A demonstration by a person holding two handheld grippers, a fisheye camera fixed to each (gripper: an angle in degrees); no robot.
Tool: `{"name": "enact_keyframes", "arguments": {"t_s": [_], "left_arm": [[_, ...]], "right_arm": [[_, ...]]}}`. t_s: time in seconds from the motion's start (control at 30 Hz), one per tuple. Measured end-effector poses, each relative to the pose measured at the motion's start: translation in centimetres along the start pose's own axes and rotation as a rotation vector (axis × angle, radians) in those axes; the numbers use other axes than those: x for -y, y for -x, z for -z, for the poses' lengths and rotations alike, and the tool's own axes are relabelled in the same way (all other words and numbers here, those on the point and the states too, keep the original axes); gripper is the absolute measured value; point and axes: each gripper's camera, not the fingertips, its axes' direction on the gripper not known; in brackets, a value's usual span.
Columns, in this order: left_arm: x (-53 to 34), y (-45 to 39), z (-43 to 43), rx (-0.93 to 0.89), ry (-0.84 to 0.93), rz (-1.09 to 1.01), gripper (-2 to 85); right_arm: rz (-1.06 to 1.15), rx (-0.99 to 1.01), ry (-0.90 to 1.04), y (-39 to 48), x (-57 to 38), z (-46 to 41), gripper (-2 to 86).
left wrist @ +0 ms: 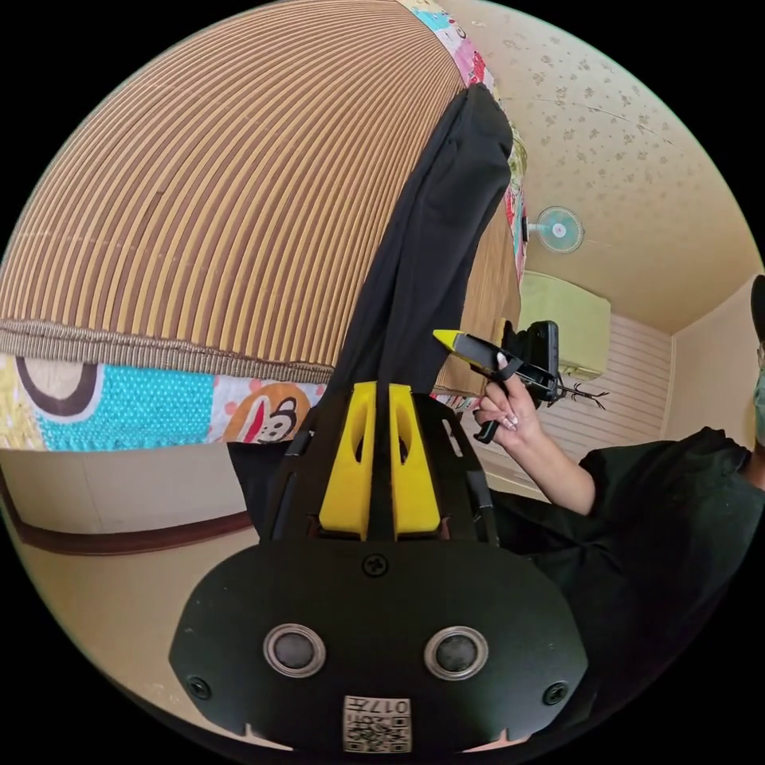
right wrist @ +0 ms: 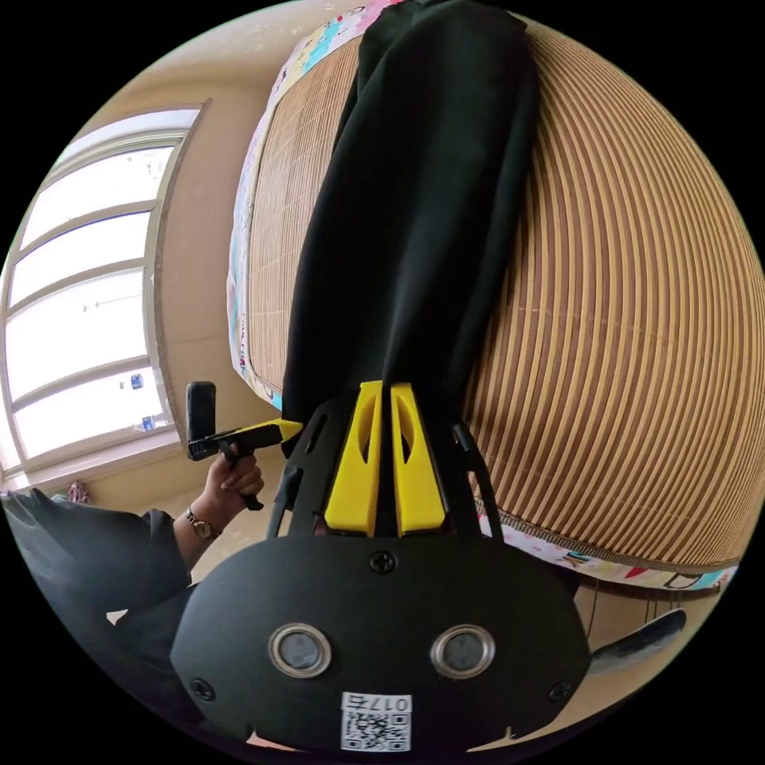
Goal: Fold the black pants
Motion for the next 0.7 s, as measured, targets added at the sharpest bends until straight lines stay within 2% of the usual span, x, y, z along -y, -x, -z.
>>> {"name": "enact_keyframes", "arguments": {"t_s": [0.07,0.13,0.2,0.27,0.3,0.43,0.53,0.6,0.67,0.7], "left_arm": [[-0.1,-0.8,0.6,-0.147,-0.007,-0.114,2.3],[-0.4,-0.7,1.2,-0.298,-0.017,-0.165,2.1],[-0.8,0.4,1.2,-0.241,-0.029,-0.108,2.4],[-0.7,1.4,-0.2,-0.08,0.024,-0.032,3.9],[-0.6,1.4,-0.5,-0.058,0.028,-0.019,4.8],[0.6,-0.9,1.6,-0.003,-0.132,-0.042,9.5],[2.5,-3.0,2.3,0.113,-0.228,-0.08,10.0],[5.0,-3.4,-0.2,0.141,-0.152,-0.091,10.3],[7.0,-3.3,-6.5,0.141,0.043,-0.104,8.2],[6.8,-3.5,-7.9,0.148,0.063,-0.11,7.1]], "right_arm": [[0.034,0.045,-0.077,0.5,-2.0,2.1,3.1],[0.003,0.002,-0.095,0.3,-3.5,2.8,3.0],[-0.019,0.004,-0.074,-0.5,-4.1,2.2,3.3],[-0.081,0.0,-0.004,-1.7,-3.3,1.1,5.1],[-0.072,0.002,-0.012,-1.7,-3.2,1.3,5.9],[-0.06,-0.091,-0.133,-1.1,-2.3,3.5,10.2],[-0.074,-0.101,-0.074,-1.4,-0.9,1.7,10.0],[-0.057,-0.208,-0.056,-0.9,-0.7,1.3,7.8],[0.109,-0.219,0.022,0.6,-0.8,1.4,4.7],[0.137,-0.232,0.033,0.8,-1.0,1.7,4.4]]}}
